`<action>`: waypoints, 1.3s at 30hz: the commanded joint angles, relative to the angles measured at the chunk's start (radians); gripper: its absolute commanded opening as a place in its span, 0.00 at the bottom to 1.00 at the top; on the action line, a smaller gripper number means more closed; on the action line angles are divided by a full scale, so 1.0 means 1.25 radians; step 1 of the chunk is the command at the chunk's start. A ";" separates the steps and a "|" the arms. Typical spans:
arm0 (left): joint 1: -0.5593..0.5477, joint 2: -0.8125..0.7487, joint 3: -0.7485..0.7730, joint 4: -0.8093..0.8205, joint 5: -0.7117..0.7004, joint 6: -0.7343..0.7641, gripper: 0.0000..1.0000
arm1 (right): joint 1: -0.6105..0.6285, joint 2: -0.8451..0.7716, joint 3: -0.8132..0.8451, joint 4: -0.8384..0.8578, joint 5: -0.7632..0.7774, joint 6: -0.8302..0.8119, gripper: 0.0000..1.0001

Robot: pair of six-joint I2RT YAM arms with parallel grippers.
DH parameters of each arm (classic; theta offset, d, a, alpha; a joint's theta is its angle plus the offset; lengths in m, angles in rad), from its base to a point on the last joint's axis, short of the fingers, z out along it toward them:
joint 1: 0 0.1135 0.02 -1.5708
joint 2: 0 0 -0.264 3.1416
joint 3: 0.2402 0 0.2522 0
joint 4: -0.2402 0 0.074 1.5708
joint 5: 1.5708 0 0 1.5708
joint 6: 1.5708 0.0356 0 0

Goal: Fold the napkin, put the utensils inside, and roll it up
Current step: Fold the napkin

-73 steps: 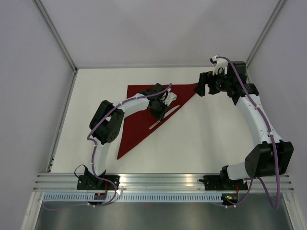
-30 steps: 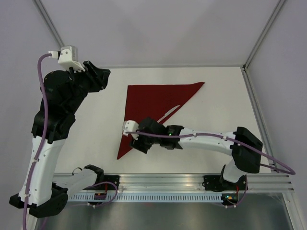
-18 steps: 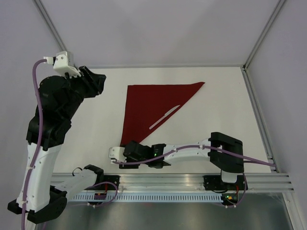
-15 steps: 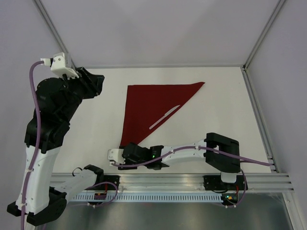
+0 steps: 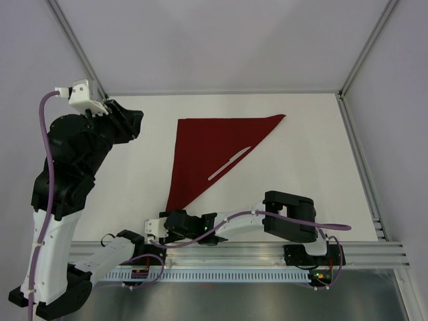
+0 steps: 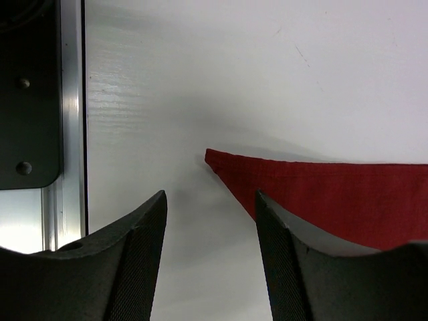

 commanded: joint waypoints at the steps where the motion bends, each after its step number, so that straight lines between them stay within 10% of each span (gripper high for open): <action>1: 0.000 -0.010 -0.006 -0.004 -0.012 0.007 0.50 | 0.011 0.033 0.034 0.078 0.039 -0.022 0.61; 39: 0.000 -0.030 -0.050 0.000 -0.009 0.031 0.50 | 0.002 0.027 0.121 0.028 0.106 -0.038 0.02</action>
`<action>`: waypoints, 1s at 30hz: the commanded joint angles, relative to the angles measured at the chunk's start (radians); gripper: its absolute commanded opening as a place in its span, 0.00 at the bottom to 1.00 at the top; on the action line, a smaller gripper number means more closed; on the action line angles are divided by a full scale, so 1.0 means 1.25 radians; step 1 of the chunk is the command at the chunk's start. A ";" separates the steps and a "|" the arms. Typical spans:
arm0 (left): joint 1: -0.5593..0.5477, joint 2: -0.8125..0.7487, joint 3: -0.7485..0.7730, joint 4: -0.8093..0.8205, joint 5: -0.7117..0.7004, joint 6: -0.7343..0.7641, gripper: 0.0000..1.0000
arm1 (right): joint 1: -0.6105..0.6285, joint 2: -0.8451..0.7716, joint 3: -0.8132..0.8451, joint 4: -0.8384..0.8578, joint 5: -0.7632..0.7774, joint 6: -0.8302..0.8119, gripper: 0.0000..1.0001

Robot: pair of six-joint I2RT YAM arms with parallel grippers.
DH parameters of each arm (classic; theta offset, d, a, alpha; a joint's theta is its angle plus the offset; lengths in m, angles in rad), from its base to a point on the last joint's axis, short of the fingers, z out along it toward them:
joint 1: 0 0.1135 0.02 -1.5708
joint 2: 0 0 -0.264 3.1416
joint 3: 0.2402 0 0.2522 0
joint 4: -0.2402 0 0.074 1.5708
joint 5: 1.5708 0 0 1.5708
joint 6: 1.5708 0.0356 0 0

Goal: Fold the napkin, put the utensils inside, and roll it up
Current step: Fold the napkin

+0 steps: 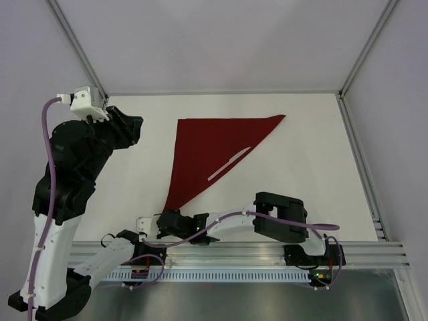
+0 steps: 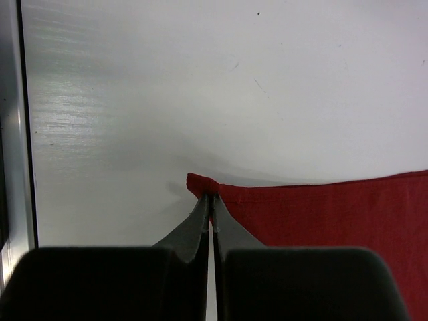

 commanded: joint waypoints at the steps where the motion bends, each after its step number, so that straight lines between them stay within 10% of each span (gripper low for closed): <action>1: 0.000 0.002 -0.006 0.004 -0.004 0.029 0.50 | -0.010 -0.060 0.038 -0.017 0.016 0.018 0.02; 30: 0.000 0.097 -0.050 0.108 0.087 0.016 0.50 | -0.478 -0.197 0.033 -0.304 -0.054 0.245 0.00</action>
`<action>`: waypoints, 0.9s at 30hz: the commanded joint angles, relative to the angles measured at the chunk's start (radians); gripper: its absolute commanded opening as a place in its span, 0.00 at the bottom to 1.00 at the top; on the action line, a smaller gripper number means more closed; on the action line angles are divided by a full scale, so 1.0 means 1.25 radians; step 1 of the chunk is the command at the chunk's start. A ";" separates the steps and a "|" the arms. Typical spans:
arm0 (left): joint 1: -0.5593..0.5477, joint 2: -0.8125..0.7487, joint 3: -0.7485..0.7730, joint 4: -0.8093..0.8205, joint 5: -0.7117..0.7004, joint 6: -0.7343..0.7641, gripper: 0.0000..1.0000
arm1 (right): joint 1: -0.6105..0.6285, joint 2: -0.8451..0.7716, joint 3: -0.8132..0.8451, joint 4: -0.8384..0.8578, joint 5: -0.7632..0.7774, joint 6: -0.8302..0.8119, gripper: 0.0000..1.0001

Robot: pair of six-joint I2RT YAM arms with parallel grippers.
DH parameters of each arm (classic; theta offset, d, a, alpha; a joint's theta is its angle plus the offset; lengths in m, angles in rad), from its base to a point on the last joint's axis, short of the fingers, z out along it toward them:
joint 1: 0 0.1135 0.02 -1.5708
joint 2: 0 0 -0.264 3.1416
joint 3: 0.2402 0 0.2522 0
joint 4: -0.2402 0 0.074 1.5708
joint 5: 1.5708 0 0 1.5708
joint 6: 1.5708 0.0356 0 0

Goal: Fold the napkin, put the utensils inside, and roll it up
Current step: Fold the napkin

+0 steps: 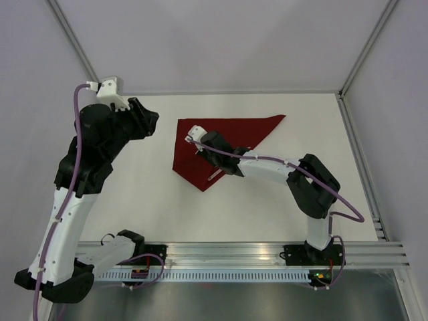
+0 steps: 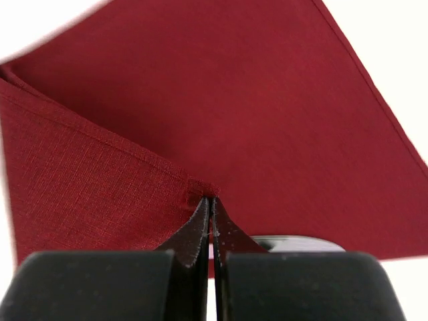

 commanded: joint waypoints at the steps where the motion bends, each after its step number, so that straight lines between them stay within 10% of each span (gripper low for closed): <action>1: 0.000 0.020 -0.012 0.054 0.037 0.009 0.50 | -0.045 -0.041 -0.003 -0.048 -0.019 0.034 0.00; 27: 0.000 0.112 -0.085 0.141 0.129 -0.015 0.47 | -0.237 -0.032 -0.067 -0.041 -0.066 0.065 0.00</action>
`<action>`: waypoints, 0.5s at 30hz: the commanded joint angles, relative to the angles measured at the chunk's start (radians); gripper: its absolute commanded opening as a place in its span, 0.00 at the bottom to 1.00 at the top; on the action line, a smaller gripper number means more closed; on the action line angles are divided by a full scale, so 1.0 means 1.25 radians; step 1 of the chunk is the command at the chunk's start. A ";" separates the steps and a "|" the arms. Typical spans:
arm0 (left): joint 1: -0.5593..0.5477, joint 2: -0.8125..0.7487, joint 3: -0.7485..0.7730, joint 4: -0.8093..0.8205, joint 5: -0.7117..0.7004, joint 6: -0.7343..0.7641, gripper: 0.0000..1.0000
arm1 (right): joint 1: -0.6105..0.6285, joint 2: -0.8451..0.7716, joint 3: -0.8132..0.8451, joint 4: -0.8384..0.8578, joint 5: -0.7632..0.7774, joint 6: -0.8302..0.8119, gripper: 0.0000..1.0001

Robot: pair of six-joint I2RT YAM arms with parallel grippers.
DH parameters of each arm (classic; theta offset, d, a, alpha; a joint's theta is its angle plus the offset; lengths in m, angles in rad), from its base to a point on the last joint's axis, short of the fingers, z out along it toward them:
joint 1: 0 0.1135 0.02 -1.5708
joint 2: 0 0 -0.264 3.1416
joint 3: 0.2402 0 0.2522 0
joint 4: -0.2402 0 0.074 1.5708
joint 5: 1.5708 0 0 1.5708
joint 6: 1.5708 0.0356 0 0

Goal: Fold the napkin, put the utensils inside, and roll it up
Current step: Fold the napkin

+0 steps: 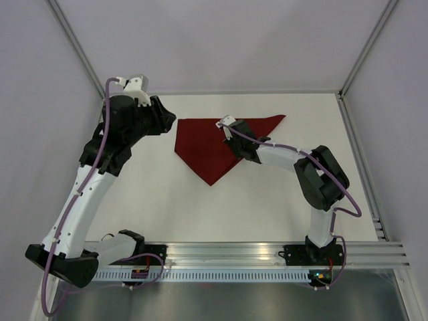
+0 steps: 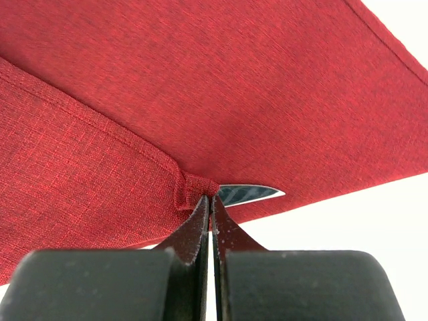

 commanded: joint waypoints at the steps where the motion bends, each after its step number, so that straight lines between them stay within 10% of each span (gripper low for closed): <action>1: 0.000 0.011 -0.015 0.043 0.036 -0.016 0.47 | -0.020 -0.032 -0.005 -0.003 -0.011 0.015 0.00; 15: 0.000 0.027 -0.053 0.069 0.063 -0.027 0.47 | -0.061 -0.012 0.015 -0.021 -0.049 0.027 0.06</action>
